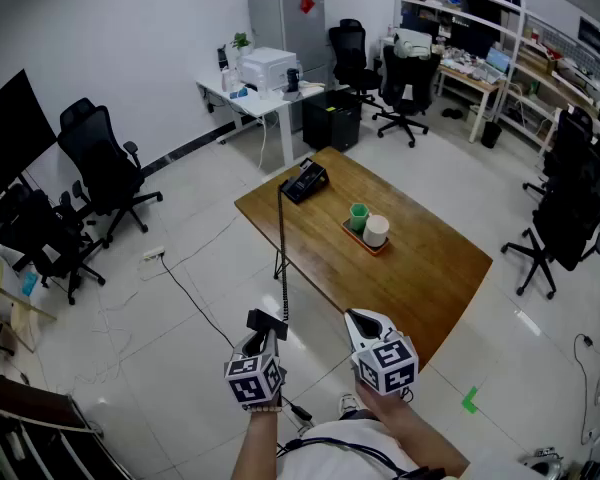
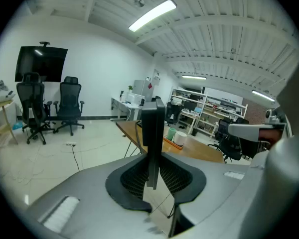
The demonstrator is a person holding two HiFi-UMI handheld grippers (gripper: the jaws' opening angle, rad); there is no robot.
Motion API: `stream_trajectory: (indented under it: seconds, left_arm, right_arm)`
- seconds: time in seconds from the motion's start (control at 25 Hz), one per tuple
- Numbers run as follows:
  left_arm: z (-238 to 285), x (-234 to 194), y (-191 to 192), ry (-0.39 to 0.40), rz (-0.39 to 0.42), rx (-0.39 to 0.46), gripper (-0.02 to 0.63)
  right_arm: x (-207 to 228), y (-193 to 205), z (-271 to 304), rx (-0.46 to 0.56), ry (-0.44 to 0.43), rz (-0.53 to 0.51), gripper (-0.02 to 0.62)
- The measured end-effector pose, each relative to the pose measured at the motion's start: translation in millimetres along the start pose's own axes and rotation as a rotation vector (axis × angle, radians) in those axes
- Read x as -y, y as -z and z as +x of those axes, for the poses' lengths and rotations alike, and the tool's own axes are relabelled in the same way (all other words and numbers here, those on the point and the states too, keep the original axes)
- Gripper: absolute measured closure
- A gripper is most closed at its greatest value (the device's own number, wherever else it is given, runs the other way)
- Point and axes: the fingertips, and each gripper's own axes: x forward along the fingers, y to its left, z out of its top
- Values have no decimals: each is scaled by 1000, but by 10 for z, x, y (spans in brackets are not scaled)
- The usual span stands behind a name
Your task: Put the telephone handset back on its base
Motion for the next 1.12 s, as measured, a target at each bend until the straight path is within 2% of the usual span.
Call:
stream_trajectory:
  seconds: [0.72,1.12]
  left_arm:
    - [-160,-402,-39,26,17,6,535]
    - [54,-571,-106,36,26,-15,535]
  right_arm:
    - [-407,103,65,-9,22,16,595]
    - [-425,68,470,-18,1,29,595]
